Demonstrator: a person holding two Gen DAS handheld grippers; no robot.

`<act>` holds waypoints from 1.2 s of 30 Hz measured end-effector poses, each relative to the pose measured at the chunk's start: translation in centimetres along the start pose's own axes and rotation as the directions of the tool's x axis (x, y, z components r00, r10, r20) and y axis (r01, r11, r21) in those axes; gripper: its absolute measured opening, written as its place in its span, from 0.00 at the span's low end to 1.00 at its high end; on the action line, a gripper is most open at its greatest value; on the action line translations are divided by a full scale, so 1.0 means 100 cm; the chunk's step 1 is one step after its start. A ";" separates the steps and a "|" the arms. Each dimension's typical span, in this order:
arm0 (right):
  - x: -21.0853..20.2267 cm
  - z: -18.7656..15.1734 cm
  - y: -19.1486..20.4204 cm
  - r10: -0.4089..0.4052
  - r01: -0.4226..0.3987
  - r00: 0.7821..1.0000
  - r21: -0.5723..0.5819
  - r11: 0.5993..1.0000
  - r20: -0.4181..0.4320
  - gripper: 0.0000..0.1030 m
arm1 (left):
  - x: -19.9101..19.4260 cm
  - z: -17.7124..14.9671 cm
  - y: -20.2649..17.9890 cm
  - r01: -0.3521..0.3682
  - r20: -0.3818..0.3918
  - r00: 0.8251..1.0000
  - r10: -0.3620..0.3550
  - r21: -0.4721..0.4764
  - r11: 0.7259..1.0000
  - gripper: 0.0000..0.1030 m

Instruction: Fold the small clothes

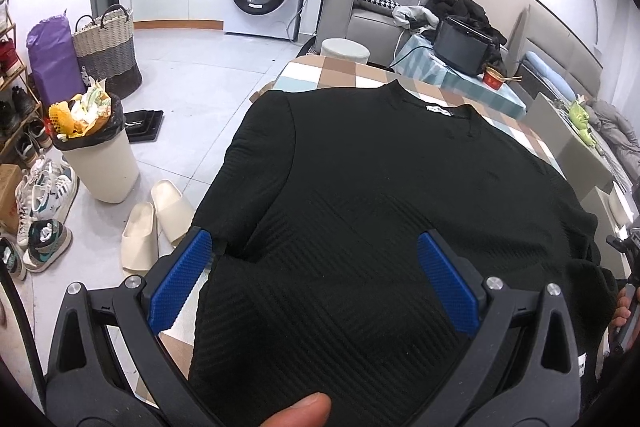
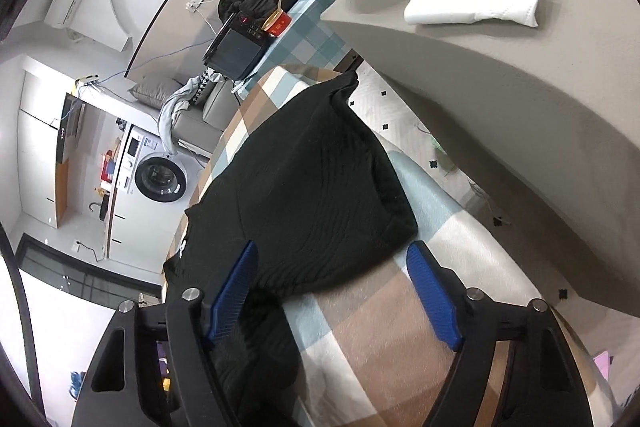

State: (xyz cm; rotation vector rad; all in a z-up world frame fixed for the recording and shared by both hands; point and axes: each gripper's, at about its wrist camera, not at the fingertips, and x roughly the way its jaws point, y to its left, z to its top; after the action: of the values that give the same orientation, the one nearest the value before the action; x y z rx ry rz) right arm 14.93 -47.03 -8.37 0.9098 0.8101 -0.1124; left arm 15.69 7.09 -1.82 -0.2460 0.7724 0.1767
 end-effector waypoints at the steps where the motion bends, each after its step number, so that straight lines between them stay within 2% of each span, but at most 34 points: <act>1: 0.001 0.002 -0.001 0.000 0.000 1.000 -0.006 1.000 0.002 0.75 | 0.001 0.001 -0.001 -0.004 0.002 1.000 0.004 0.002 1.000 0.99; 3: 0.002 0.003 0.000 0.002 -0.002 1.000 -0.016 1.000 0.007 0.75 | 0.002 0.002 -0.004 -0.010 0.002 1.000 0.010 0.005 1.000 0.99; 5: 0.007 0.005 0.004 0.000 0.001 1.000 -0.035 0.999 0.008 0.68 | 0.003 0.003 -0.007 -0.007 0.005 1.000 0.007 0.007 1.000 0.99; 8: 0.015 0.007 0.011 -0.038 0.039 0.999 -0.065 0.997 0.006 0.53 | 0.005 0.003 -0.011 -0.003 0.004 1.000 0.003 0.011 1.000 0.99; 10: 0.021 0.008 0.017 -0.094 0.094 0.996 -0.103 0.990 0.011 0.32 | 0.008 0.003 -0.013 0.003 0.002 1.000 -0.003 0.017 1.000 0.99; 11: 0.024 0.008 0.022 -0.140 0.141 0.990 -0.141 0.980 0.017 0.27 | 0.008 0.003 -0.014 0.007 0.004 1.000 -0.007 0.021 1.000 0.99; 12: 0.026 0.008 0.026 -0.181 0.183 0.983 -0.168 0.969 0.029 0.14 | 0.009 0.003 -0.013 0.008 0.005 1.000 -0.008 0.024 1.000 0.99; 13: 0.027 0.007 0.029 -0.203 0.206 0.979 -0.182 0.962 0.035 0.08 | 0.010 0.003 -0.013 0.006 0.005 1.000 -0.006 0.026 1.000 0.99; 16: 0.021 0.009 0.045 -0.217 0.229 0.973 -0.224 0.947 0.076 0.06 | 0.011 0.003 -0.009 0.007 0.011 1.000 -0.007 0.022 1.000 0.99; 19: 0.010 0.012 0.076 -0.196 0.225 0.973 -0.293 0.929 0.125 0.06 | 0.010 0.002 0.000 0.021 0.021 1.000 -0.021 0.017 1.000 0.99; 23: 0.004 0.004 0.148 -0.090 0.143 0.986 -0.435 0.889 0.139 0.06 | 0.006 0.003 0.014 0.022 0.031 0.999 -0.023 0.013 1.000 0.99; 26: 0.016 -0.019 0.204 0.012 0.020 0.998 -0.541 0.841 0.057 0.06 | 0.000 0.004 0.028 0.023 0.042 0.999 -0.023 -0.005 1.000 0.99; 28: 0.032 -0.049 0.239 0.067 -0.080 0.997 -0.620 0.780 -0.045 0.06 | -0.004 0.003 0.038 0.013 0.047 0.999 -0.012 -0.024 1.000 0.99; 29: 0.042 -0.063 0.251 0.069 -0.118 0.993 -0.647 0.754 -0.100 0.06 | -0.006 0.002 0.044 0.009 0.049 0.999 -0.007 -0.035 0.999 0.99; 30: 0.052 -0.080 0.260 0.063 -0.154 0.985 -0.667 0.729 -0.159 0.07 | -0.008 0.002 0.051 0.004 0.050 0.999 -0.002 -0.049 0.999 0.99; 32: 0.078 -0.107 0.264 0.013 -0.200 0.962 -0.670 0.715 -0.274 0.14 | -0.011 -0.001 0.060 -0.002 0.051 0.999 0.005 -0.066 0.998 0.99; 34: 0.095 -0.123 0.258 -0.065 -0.169 0.948 -0.670 0.723 -0.310 0.17 | -0.012 -0.004 0.070 -0.019 0.044 0.999 0.022 -0.078 0.997 0.99; 36: 0.097 -0.128 0.250 -0.083 -0.154 0.948 -0.667 0.729 -0.309 0.17 | -0.012 -0.006 0.079 -0.035 0.036 0.999 0.038 -0.091 0.995 0.99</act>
State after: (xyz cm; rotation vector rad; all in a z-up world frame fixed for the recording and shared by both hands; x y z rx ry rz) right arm 24.65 -19.48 -2.76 0.2232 1.0354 0.3713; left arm 12.43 14.41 -2.62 -0.3133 0.7326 0.2502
